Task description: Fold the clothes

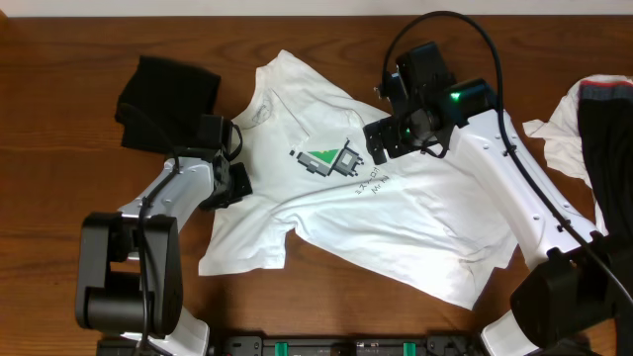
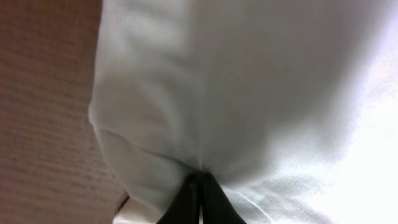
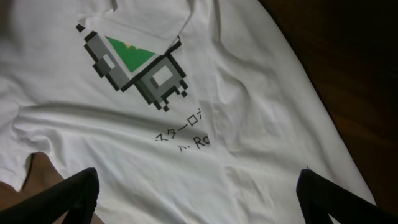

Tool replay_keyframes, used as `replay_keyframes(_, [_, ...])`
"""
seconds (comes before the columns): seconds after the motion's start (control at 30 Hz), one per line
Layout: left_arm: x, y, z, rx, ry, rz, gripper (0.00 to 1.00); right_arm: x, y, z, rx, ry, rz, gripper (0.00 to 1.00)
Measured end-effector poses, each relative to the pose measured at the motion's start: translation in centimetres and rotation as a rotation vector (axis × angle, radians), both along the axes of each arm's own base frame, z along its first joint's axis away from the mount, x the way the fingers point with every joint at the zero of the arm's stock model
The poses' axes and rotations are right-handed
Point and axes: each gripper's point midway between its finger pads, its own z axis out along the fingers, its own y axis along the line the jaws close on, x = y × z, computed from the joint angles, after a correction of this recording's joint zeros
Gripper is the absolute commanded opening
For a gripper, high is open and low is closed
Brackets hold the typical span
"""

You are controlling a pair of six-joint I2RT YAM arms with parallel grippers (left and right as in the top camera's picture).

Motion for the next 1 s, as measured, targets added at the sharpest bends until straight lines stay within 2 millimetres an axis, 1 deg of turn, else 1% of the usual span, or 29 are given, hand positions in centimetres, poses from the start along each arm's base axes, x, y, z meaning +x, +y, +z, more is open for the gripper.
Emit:
replay_keyframes(0.1, [-0.5, 0.0, 0.1, -0.001, 0.007, 0.008, 0.06, 0.0, 0.0, 0.0, 0.000, 0.000, 0.000, 0.99])
replay_keyframes(0.2, [-1.4, 0.1, 0.2, 0.000, 0.017, 0.011, 0.06, 0.0, 0.0, 0.0, 0.000, 0.000, 0.000, 0.99])
replay_keyframes(0.27, [-1.6, 0.2, 0.6, -0.001, 0.005, 0.011, 0.06, 0.0, 0.0, 0.0, 0.000, 0.000, 0.000, 0.99])
replay_keyframes(0.37, [-1.1, 0.1, 2.0, -0.007, -0.047, 0.013, 0.06, 0.0, 0.0, 0.0, 0.000, 0.000, 0.000, 0.99])
replay_keyframes(0.53, [-0.1, 0.0, 5.2, -0.018, -0.157, 0.014, 0.07, 0.1, 0.0, 0.0, 0.001, -0.003, 0.000, 0.99])
replay_keyframes(0.63, [0.2, -0.1, 7.1, -0.030, -0.221, 0.013, 0.07, 0.6, 0.2, 0.2, 0.010, -0.025, 0.000, 0.99])
replay_keyframes(0.7, [0.4, -0.5, 8.3, -0.055, -0.258, 0.005, 0.07, 0.1, -0.1, 0.0, -0.005, -0.007, -0.003, 0.99])
replay_keyframes(0.77, [0.4, -1.3, 9.4, -0.098, -0.290, -0.015, 0.07, -0.6, -0.9, -0.4, -0.044, 0.027, -0.022, 0.99])
replay_keyframes(0.87, [0.2, -2.7, 10.6, -0.156, -0.318, -0.069, 0.07, -1.9, -3.5, -0.9, -0.136, 0.090, -0.108, 0.98])
replay_keyframes(0.93, [0.0, -3.9, 10.9, -0.179, -0.324, -0.107, 0.07, -2.9, -5.3, -1.2, -0.180, 0.138, -0.171, 0.93])
replay_keyframes(1.0, [-0.4, -5.3, 11.1, -0.198, -0.323, -0.153, 0.08, -3.9, -7.2, -1.2, -0.210, 0.189, -0.234, 0.85])
